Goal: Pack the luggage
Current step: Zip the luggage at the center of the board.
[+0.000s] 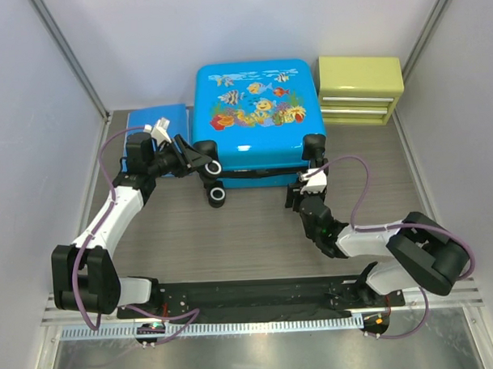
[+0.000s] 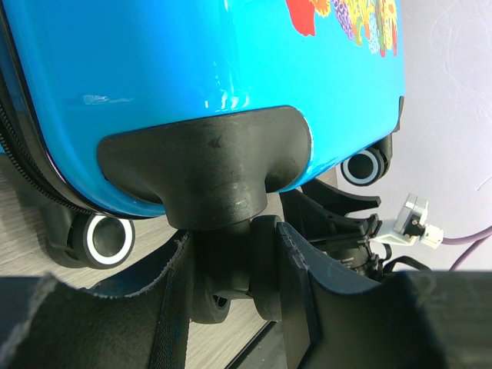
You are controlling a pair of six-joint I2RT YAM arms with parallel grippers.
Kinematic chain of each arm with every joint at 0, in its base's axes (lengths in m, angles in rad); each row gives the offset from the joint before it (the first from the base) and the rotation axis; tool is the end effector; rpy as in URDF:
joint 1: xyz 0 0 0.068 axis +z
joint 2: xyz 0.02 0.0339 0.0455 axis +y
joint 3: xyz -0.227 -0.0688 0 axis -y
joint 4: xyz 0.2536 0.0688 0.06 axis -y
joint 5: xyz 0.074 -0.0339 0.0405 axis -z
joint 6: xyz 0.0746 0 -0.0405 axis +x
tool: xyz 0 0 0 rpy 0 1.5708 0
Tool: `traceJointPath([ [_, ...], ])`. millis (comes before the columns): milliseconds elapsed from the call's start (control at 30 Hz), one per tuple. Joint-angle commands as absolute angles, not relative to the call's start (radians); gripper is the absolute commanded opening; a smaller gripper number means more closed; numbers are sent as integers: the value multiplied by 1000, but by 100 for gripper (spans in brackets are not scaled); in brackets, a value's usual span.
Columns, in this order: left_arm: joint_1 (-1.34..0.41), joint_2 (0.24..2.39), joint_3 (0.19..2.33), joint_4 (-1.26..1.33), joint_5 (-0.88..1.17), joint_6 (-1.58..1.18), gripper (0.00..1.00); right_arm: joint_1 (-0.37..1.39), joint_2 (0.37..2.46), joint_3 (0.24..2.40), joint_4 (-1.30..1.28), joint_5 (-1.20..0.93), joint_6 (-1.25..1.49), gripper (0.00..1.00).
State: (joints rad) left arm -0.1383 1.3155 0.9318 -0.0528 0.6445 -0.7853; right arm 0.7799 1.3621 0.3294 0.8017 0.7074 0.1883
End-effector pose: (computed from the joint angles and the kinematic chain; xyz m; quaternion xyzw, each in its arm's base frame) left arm 0.3320 -0.0915 0.2373 -0.0930 0.8126 -0.4662 0.3372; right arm 0.2344 0.1636 0.1186 -0.0086 0.7661 0.0308 0.6419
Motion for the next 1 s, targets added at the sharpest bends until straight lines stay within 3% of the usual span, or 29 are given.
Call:
traceJointPath([
  [0,-149,1278,965,124,750,-787,0,756,1390,345,981,692,107,67],
  [333,-150,1273,960,133,756,-790,0,618,1440,385,1015,422,74,64],
  [533,-149,1275,962,133,755,-790,0,595,1477,403,1045,365,34,59],
  [800,-150,1278,960,137,753,-790,0,595,1476,402,1092,365,-23,36],
  [900,-150,1278,960,138,753,-790,0,595,1473,411,1071,376,-37,22],
  [933,-149,1278,960,138,753,-790,0,595,1474,414,1066,382,-37,10],
  [967,-150,1279,960,138,753,-788,0,595,1476,417,1062,387,-43,6],
])
